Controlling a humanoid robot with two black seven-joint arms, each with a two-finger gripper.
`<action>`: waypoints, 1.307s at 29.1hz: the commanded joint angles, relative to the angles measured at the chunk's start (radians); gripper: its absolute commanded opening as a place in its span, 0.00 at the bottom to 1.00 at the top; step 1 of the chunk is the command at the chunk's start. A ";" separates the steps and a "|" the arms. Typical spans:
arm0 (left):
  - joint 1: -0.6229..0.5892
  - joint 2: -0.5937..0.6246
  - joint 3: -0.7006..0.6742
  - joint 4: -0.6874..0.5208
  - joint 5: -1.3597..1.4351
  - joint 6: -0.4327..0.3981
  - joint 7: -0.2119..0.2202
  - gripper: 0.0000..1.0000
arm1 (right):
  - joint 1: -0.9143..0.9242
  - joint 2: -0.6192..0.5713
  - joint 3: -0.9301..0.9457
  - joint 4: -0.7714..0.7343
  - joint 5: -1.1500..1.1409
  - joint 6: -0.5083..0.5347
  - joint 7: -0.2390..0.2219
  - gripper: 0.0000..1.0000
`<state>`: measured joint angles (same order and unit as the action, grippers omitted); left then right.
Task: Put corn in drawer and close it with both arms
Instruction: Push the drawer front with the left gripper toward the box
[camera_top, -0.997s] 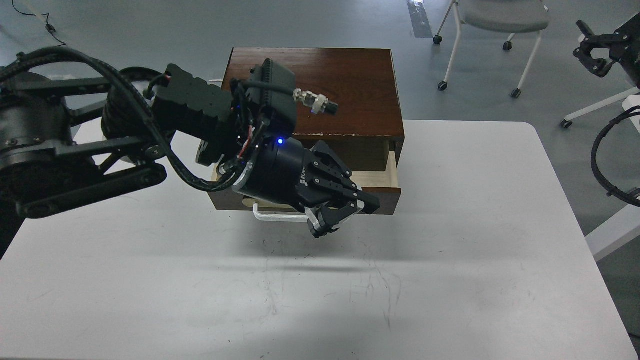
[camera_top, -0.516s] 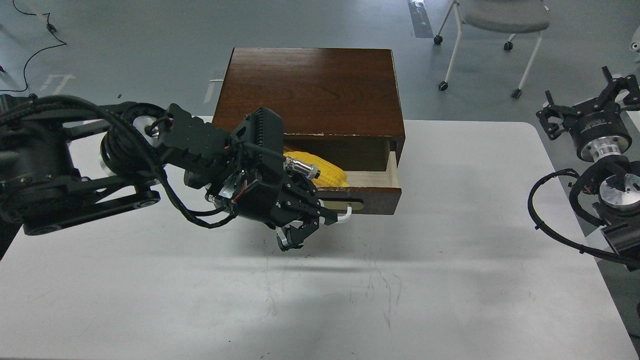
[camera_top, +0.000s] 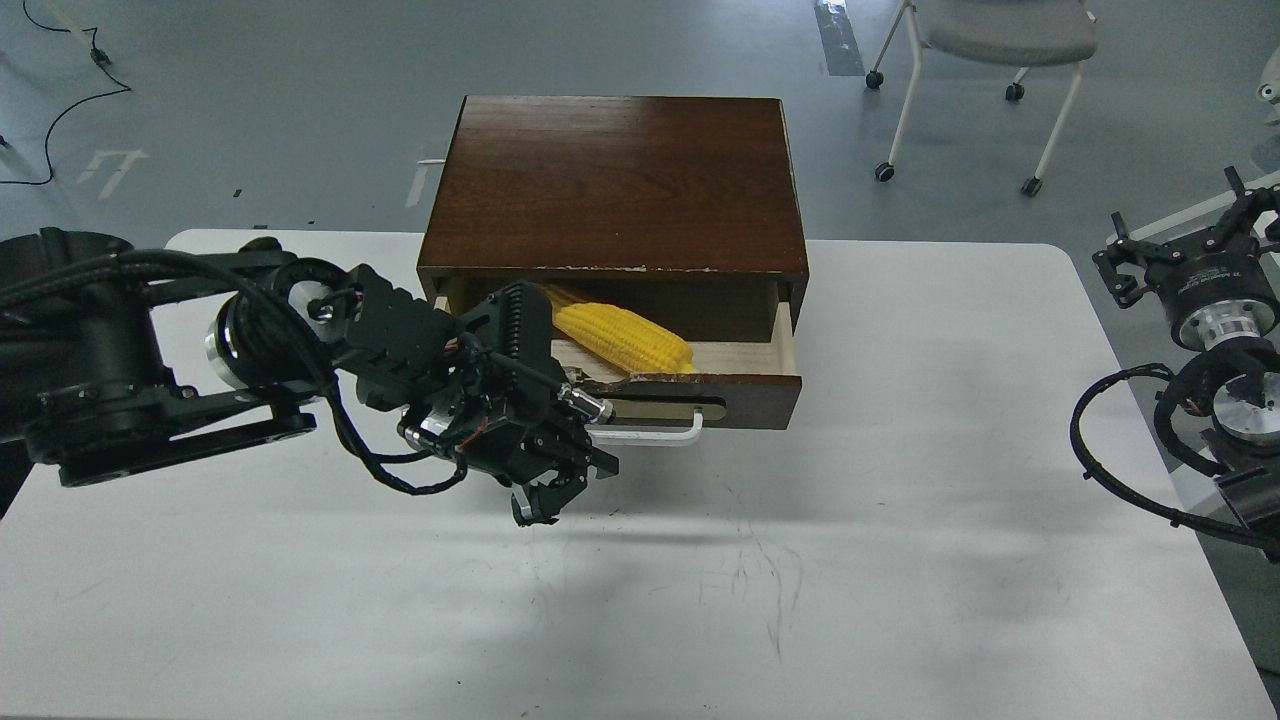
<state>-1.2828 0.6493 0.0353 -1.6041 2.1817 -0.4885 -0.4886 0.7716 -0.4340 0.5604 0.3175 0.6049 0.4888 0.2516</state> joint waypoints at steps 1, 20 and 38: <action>-0.003 -0.005 0.000 0.050 0.000 0.000 0.000 0.00 | 0.002 0.001 -0.008 0.000 -0.002 0.000 0.000 1.00; -0.003 -0.017 0.000 0.217 0.000 0.000 0.000 0.00 | 0.012 0.000 -0.011 0.000 -0.004 0.000 0.000 1.00; -0.013 -0.057 -0.003 0.325 0.000 0.013 0.000 0.00 | 0.017 -0.005 -0.013 -0.001 -0.022 0.000 0.000 1.00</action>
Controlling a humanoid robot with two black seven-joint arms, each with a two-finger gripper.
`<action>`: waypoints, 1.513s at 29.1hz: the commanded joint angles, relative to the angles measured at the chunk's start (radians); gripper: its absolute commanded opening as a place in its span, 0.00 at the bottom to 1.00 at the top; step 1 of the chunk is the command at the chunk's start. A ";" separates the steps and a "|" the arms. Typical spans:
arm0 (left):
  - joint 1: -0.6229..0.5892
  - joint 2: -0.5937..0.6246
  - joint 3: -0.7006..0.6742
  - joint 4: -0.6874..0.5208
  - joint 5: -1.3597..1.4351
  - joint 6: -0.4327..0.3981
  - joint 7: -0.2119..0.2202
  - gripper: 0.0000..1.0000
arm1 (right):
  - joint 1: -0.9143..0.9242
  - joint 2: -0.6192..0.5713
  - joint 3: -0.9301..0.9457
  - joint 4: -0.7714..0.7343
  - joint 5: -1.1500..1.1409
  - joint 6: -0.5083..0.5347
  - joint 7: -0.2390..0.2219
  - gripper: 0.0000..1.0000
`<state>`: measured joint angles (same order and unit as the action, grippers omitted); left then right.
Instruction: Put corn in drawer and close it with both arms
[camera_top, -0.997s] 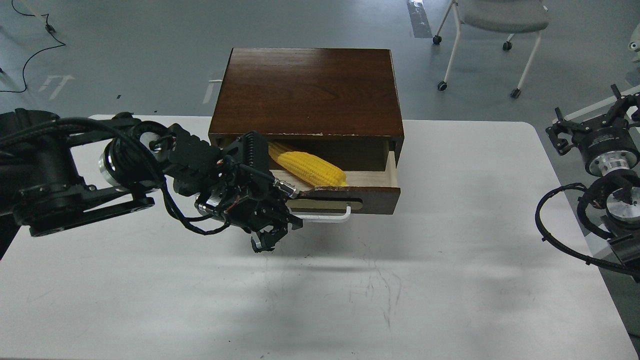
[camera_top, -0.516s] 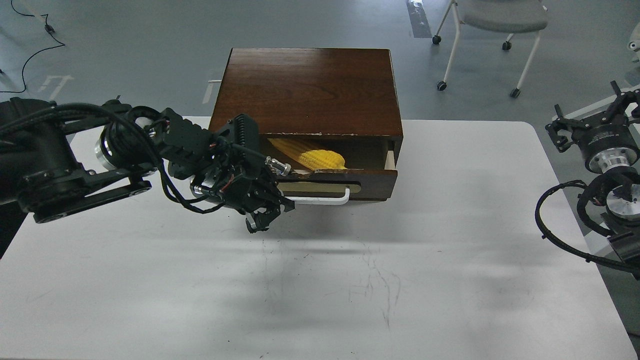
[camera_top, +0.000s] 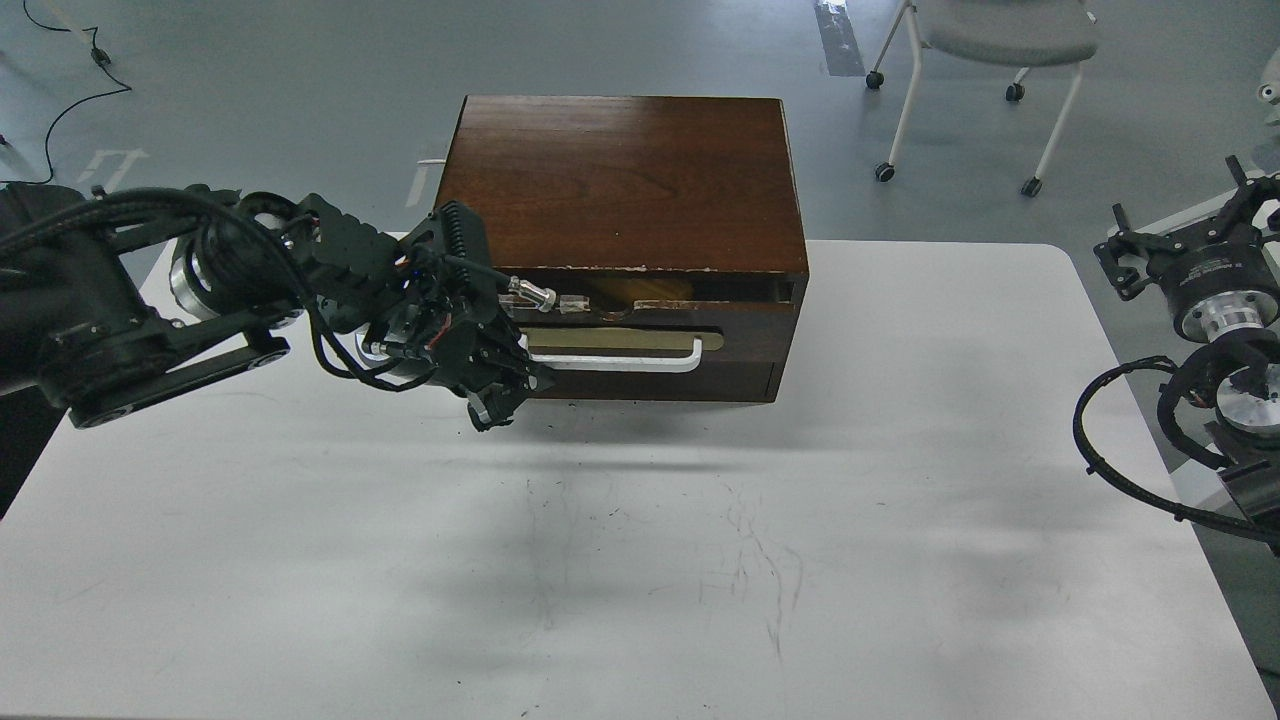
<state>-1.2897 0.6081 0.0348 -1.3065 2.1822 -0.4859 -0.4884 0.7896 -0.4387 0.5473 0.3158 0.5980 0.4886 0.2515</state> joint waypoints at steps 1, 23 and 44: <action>-0.007 -0.021 -0.003 0.033 -0.001 0.012 0.000 0.00 | -0.003 0.000 0.000 0.000 -0.017 0.000 0.000 1.00; -0.007 -0.056 -0.007 0.093 -0.001 0.064 0.000 0.00 | -0.012 -0.002 -0.001 -0.021 -0.020 0.000 0.000 1.00; 0.012 0.128 -0.206 -0.079 -0.678 0.064 0.000 0.92 | -0.018 -0.005 -0.001 -0.017 -0.032 0.000 0.003 1.00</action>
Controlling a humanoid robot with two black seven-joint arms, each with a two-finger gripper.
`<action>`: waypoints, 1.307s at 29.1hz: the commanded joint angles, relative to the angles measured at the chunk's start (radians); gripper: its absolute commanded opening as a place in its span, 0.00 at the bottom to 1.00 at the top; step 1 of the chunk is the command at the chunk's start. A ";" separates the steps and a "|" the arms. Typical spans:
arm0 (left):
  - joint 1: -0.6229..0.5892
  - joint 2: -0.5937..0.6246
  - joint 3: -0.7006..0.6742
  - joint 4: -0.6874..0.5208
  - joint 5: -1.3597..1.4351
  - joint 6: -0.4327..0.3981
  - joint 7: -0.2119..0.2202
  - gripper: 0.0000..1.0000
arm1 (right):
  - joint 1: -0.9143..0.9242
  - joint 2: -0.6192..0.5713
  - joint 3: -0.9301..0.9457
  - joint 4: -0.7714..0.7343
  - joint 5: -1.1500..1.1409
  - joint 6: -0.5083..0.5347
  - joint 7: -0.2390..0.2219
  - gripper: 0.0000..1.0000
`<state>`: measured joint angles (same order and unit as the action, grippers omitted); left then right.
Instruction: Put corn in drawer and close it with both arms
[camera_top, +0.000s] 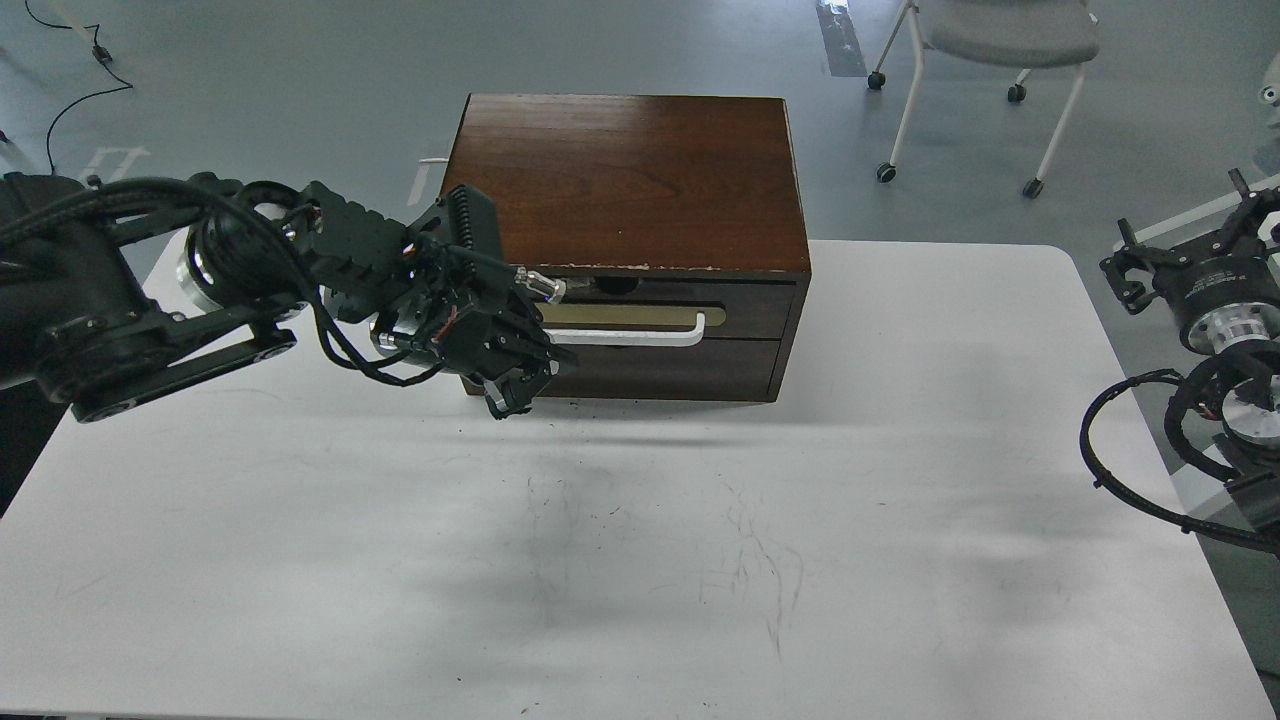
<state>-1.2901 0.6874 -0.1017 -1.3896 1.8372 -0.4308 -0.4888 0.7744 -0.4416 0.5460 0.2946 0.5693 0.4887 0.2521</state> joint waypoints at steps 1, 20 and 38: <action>0.017 0.064 -0.081 0.007 -0.419 0.009 0.000 0.95 | -0.001 -0.002 0.000 0.004 -0.006 0.000 0.006 1.00; 0.207 -0.120 -0.147 1.038 -2.053 -0.058 0.034 0.96 | 0.071 0.030 0.011 0.004 -0.006 0.000 -0.050 1.00; 0.474 -0.328 -0.394 1.146 -2.161 -0.058 0.190 0.98 | 0.037 0.211 0.038 0.001 -0.002 0.000 -0.040 1.00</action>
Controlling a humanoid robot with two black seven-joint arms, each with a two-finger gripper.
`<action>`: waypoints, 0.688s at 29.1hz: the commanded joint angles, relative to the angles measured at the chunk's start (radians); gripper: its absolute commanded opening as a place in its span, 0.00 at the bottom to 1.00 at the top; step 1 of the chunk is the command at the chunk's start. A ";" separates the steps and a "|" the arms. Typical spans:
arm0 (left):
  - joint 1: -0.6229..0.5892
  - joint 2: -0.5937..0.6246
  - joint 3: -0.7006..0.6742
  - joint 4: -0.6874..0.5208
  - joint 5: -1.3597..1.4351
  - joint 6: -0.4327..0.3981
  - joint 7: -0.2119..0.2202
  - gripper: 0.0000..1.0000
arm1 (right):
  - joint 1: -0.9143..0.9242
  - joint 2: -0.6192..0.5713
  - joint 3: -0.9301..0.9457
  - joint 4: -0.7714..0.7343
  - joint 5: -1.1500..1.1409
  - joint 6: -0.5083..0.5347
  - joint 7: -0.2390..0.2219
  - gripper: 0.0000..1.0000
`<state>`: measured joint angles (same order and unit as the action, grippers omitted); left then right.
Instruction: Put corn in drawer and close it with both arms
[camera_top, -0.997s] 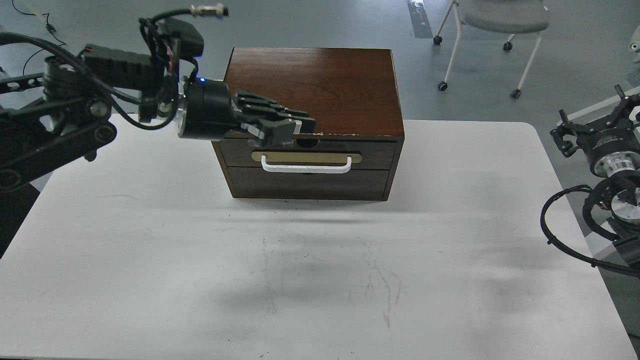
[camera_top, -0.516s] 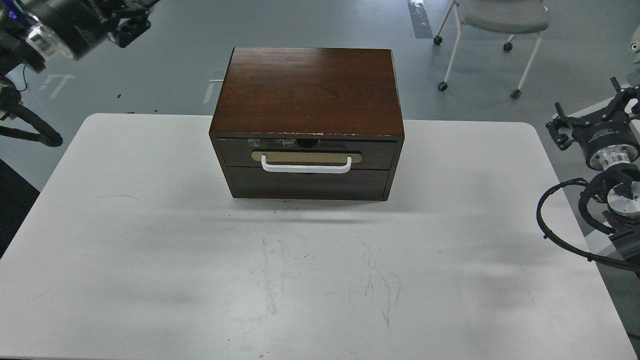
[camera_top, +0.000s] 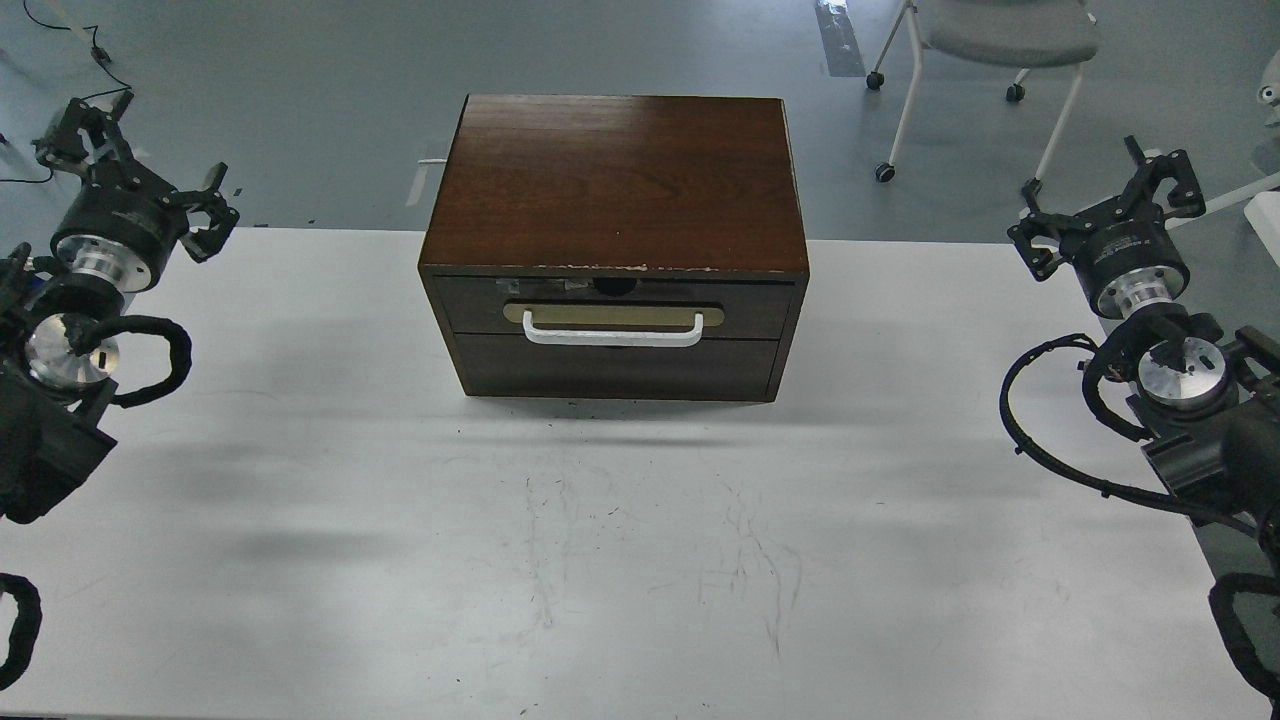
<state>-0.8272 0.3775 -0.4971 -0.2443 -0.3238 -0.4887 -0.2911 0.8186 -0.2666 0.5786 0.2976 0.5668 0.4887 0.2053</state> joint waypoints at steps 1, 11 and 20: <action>0.029 -0.022 0.005 -0.001 0.000 0.000 -0.008 0.98 | -0.022 0.046 0.010 -0.003 0.001 0.000 0.006 1.00; 0.039 -0.055 0.005 -0.001 0.000 0.000 -0.008 0.98 | -0.045 0.047 0.009 0.000 -0.001 0.000 0.006 1.00; 0.045 -0.058 -0.003 -0.003 -0.003 0.000 -0.008 0.98 | -0.024 0.035 -0.005 -0.003 -0.004 0.000 0.006 1.00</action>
